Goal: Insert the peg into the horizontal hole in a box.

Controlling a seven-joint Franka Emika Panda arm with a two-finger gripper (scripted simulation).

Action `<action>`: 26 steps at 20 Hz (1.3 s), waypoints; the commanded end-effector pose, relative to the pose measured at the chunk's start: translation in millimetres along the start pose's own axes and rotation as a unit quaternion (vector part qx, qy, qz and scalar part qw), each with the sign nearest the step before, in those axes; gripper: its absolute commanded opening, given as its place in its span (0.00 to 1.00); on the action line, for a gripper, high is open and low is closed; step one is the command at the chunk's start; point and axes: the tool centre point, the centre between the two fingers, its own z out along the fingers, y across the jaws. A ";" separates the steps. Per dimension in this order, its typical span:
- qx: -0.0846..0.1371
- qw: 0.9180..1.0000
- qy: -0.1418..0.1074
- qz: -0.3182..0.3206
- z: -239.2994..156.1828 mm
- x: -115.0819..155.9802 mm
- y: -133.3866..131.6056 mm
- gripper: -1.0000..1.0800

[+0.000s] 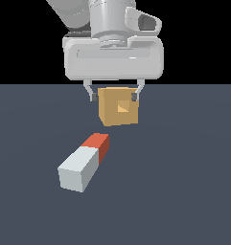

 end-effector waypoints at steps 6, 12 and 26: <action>0.001 1.000 0.001 0.008 5.7 -4.7 -4.3 0.96; 0.003 0.999 0.004 0.040 28.3 -22.5 -22.1 0.96; 0.009 0.992 0.014 0.124 90.6 -62.5 -74.3 0.96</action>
